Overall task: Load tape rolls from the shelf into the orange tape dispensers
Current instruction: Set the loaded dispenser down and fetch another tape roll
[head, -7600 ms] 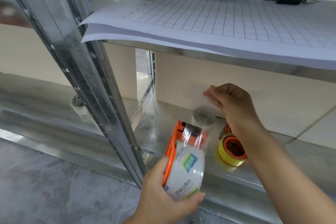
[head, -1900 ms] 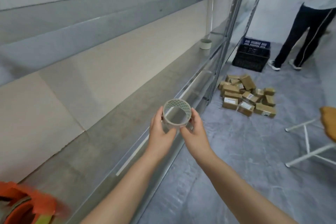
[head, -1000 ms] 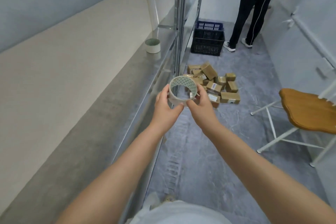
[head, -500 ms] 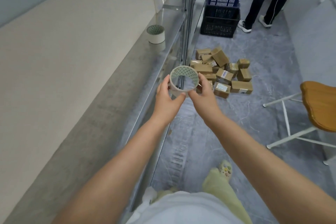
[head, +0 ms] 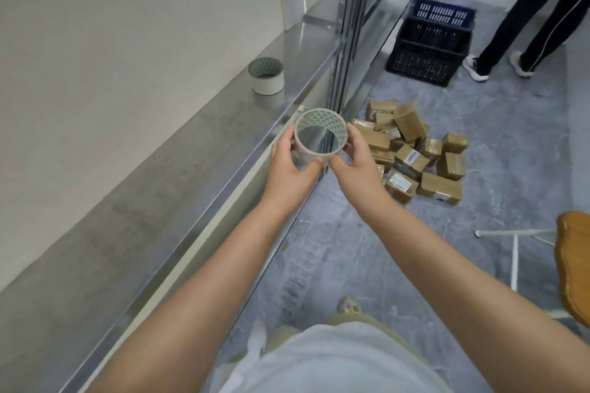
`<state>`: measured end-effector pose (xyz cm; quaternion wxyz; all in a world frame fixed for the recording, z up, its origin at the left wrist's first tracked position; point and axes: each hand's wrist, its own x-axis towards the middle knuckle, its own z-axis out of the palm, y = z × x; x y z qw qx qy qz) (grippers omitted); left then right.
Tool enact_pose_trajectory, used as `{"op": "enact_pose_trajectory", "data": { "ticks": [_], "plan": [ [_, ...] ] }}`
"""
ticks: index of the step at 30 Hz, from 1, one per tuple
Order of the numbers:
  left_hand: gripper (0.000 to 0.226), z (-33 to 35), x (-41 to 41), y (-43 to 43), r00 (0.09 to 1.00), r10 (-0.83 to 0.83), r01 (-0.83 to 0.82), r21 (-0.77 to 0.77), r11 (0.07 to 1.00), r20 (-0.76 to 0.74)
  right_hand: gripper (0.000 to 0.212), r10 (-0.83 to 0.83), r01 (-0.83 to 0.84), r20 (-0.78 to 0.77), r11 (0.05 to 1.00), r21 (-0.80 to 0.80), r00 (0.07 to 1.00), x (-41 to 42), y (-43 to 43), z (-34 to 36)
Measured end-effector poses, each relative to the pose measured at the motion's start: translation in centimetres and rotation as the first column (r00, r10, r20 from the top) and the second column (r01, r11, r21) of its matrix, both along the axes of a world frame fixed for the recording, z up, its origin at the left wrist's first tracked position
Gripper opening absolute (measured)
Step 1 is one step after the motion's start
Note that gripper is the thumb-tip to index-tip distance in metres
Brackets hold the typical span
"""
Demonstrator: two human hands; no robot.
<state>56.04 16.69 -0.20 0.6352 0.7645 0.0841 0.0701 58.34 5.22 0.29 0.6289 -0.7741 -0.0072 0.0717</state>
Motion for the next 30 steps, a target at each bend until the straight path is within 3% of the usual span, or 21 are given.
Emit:
{"op": "enact_pose_trajectory", "data": {
  "ticks": [12, 30],
  "plan": [
    [0.069, -1.0, 7.6, -3.9, 0.990, 0.140, -0.139, 0.009, 0.990, -0.031, 0.062, 0.166, -0.165, -0.033, 0.986, 0.012, 0.986, 9.5, -3.9, -0.3],
    [0.061, -3.8, 17.8, 6.7, 0.952, 0.305, -0.303, 0.095, 0.948, -0.008, 0.060, 0.314, -0.314, -0.013, 0.949, -0.023, 0.949, 23.0, 8.6, -3.1]
  ]
}}
